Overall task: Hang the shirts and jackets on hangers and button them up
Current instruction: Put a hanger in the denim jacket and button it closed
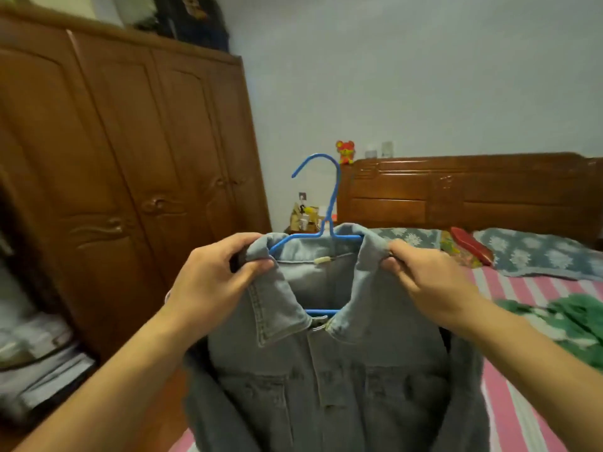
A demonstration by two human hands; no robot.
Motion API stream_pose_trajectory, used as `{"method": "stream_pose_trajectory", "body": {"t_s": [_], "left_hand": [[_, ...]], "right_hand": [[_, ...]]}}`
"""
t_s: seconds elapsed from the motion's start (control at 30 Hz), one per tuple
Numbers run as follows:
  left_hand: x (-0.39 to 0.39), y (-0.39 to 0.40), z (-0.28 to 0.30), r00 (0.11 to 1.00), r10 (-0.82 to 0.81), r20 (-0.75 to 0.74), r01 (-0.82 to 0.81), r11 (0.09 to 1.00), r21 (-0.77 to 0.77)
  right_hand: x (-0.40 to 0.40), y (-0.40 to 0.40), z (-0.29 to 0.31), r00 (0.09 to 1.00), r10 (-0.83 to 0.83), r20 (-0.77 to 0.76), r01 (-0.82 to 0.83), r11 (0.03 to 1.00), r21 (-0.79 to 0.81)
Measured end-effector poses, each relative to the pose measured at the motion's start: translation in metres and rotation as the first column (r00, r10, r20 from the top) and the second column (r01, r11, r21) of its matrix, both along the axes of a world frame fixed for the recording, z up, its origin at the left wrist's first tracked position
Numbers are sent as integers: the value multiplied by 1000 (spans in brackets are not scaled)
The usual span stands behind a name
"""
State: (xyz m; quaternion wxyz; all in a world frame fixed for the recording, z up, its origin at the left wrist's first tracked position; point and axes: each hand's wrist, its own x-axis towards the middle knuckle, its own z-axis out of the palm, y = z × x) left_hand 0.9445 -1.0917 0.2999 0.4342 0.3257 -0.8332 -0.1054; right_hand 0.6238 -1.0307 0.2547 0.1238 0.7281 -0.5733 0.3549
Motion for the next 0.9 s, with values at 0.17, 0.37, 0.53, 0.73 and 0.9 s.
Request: {"method": "stream_pose_trajectory", "body": {"t_s": [0.17,0.37,0.53,0.73,0.9], "left_hand": [[125,40,11,933,338,123,-319,936,-147],[243,75,-4,736,656,167,-600,746,-288],[338,99,-24,713,701,-1,-676,688,-263],[435,138,-35,526,849,-54,-850,525,-28],[499,186,-94,308,951,-10,-951,309,27]], "right_hand": [[79,-29,39,934,335,128,-333,942,-39],[189,-55,59,783,569,249,-603,793,83],[276,-101,51,753,594,281,-657,694,293],[399,-111,-23,724,653,222,-688,706,167],[497,-119,-29,636,708,307,-746,666,7]]}}
